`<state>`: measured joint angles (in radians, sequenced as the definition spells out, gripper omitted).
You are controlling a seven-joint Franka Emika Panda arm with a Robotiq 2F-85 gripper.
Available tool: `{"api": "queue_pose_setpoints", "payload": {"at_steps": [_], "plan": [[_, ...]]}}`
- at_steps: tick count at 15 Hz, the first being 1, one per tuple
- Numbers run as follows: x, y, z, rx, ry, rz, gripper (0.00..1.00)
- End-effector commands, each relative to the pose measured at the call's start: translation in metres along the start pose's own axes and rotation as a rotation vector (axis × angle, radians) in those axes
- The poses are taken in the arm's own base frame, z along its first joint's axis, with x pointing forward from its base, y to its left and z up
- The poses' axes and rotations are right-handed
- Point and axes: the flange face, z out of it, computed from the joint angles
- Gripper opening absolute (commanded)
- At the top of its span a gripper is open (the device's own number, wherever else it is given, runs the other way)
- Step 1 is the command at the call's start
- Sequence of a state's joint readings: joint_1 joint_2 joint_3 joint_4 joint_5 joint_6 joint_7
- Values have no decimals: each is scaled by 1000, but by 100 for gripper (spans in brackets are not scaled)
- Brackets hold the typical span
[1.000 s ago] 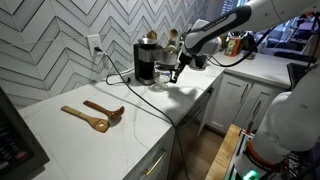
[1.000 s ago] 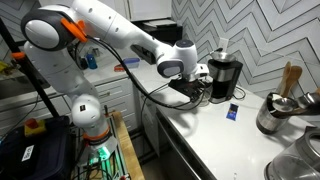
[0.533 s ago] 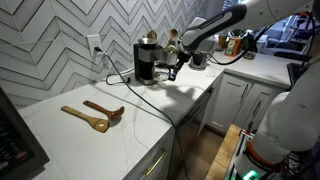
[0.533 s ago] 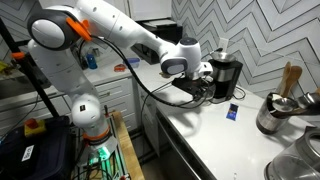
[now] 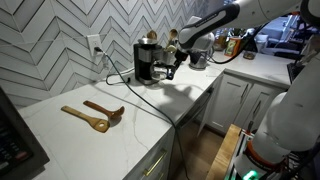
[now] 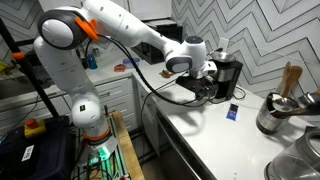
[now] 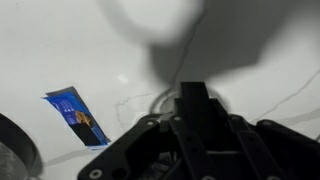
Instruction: Put the kettle on the coffee maker stand
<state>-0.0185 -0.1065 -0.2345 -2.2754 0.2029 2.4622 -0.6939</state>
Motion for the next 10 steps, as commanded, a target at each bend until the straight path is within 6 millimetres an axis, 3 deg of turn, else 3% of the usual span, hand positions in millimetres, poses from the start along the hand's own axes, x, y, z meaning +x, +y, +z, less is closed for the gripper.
{"api": "queue_pose_setpoints", "payload": {"at_steps": [1, 10], "plan": [[10, 8, 1, 23, 3, 18, 7], [32, 14, 10, 37, -14, 16, 7]]}}
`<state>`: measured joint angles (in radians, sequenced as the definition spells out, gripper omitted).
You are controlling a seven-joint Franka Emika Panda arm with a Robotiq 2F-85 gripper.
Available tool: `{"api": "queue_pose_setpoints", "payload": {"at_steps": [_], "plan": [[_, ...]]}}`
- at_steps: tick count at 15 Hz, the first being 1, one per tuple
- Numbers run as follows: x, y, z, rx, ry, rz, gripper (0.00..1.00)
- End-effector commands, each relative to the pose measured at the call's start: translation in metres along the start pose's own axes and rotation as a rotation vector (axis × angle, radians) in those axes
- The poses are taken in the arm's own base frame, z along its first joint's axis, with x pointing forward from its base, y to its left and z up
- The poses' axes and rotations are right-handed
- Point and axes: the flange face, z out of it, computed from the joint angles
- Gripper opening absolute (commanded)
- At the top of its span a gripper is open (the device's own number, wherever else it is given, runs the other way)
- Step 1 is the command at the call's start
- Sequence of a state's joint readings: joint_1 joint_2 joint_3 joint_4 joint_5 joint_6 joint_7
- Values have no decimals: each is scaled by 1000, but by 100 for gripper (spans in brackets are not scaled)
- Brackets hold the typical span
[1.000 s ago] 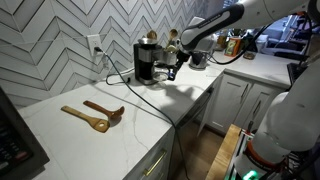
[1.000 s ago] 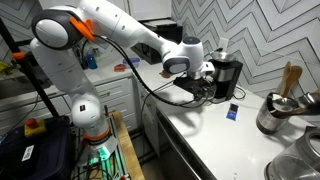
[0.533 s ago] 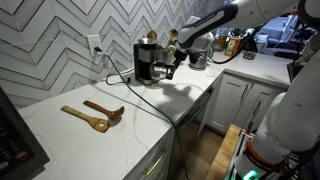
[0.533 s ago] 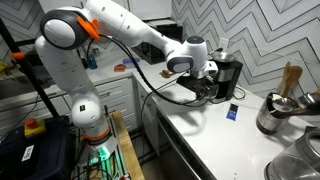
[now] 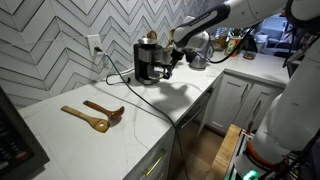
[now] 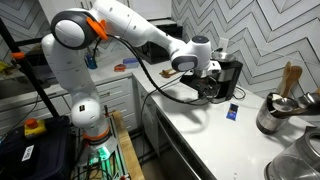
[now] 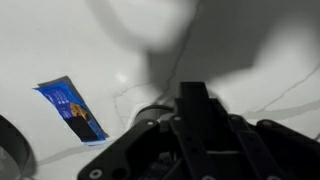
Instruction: Put the kettle on the coffee maker stand
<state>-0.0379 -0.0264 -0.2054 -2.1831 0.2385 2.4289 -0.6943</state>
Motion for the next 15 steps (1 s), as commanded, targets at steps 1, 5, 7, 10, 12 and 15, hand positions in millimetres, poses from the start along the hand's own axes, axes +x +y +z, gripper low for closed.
{"api": "queue_pose_setpoints", "payload": {"at_steps": [1, 5, 7, 10, 12, 15], "plan": [[11, 9, 1, 15, -5, 7, 7], [15, 13, 2, 16, -8, 15, 7], [16, 14, 4, 11, -10, 23, 7], [18, 16, 8, 3, -16, 49, 7], [20, 16, 11, 3, -16, 64, 7], [20, 15, 13, 2, -27, 73, 7]]}}
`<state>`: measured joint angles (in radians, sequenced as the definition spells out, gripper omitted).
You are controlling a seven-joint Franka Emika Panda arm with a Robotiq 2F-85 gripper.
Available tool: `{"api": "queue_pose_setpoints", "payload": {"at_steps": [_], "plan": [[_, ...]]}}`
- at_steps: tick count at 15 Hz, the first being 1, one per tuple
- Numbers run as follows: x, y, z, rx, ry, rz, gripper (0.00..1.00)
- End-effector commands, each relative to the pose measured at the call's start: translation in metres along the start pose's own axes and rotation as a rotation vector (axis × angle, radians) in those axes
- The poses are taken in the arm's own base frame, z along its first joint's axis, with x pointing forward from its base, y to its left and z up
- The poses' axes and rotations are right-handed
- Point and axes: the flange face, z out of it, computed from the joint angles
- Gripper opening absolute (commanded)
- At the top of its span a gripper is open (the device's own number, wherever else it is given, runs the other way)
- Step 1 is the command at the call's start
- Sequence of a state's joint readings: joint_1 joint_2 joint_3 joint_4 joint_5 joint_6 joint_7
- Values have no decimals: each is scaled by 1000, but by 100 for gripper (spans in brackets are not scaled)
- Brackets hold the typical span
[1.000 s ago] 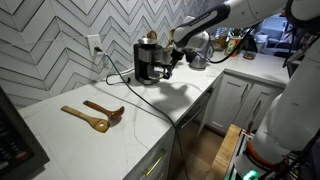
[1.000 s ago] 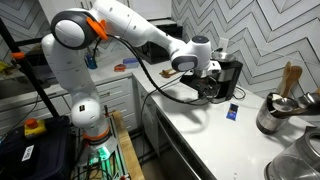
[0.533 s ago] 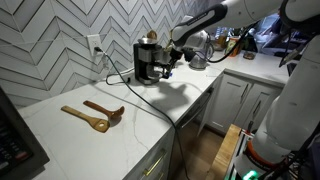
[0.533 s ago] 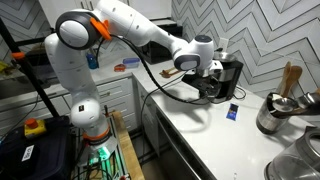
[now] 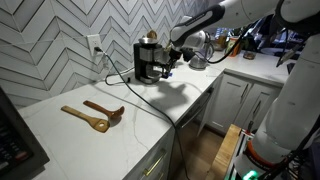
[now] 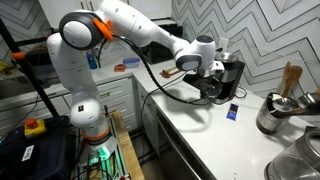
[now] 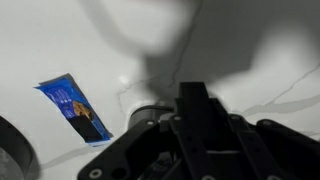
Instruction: Put the kettle on the coffee maker stand
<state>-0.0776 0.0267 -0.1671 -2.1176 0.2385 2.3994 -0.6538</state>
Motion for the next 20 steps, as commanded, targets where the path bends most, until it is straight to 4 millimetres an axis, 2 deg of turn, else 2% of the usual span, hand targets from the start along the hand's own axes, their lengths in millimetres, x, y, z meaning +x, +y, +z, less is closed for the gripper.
{"api": "queue_pose_setpoints", "payload": {"at_steps": [1, 12, 20], "plan": [[5, 7, 6, -4, -15, 36, 7], [-11, 13, -3, -37, -100, 15, 7], [-5, 23, 5, -34, -56, 33, 7]]}}
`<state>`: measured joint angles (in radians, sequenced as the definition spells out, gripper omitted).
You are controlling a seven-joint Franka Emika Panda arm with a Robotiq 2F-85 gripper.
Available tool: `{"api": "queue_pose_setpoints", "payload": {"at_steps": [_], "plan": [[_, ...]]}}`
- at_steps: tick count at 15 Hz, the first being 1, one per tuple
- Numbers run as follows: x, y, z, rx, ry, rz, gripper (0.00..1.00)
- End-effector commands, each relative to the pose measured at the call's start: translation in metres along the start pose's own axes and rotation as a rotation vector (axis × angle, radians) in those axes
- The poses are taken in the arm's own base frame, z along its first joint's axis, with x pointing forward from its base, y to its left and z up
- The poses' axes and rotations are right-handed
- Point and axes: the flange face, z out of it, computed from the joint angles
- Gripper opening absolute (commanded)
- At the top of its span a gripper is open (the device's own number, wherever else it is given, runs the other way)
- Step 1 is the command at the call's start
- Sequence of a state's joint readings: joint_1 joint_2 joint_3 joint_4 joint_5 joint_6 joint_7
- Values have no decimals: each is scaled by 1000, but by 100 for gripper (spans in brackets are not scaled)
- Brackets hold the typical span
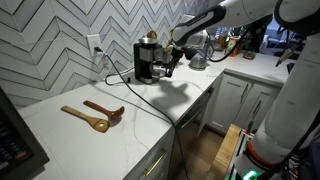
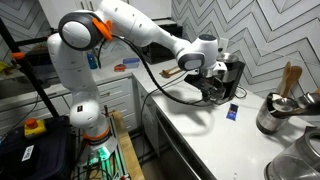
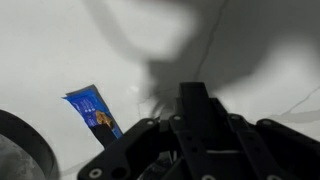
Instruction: Put the kettle on the coffee maker stand
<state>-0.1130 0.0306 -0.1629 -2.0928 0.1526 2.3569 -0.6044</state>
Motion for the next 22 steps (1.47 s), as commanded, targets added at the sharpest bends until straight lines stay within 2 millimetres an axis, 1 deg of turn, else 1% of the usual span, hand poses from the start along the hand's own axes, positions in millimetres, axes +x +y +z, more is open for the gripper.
{"api": "queue_pose_setpoints", "payload": {"at_steps": [1, 4, 8, 16, 22], "plan": [[3, 5, 14, 14, 2, 20, 7], [4, 4, 21, 34, 11, 29, 7], [10, 5, 24, 45, 31, 30, 7], [27, 7, 37, 60, -7, -19, 7], [32, 8, 41, 71, -20, -37, 7]]}}
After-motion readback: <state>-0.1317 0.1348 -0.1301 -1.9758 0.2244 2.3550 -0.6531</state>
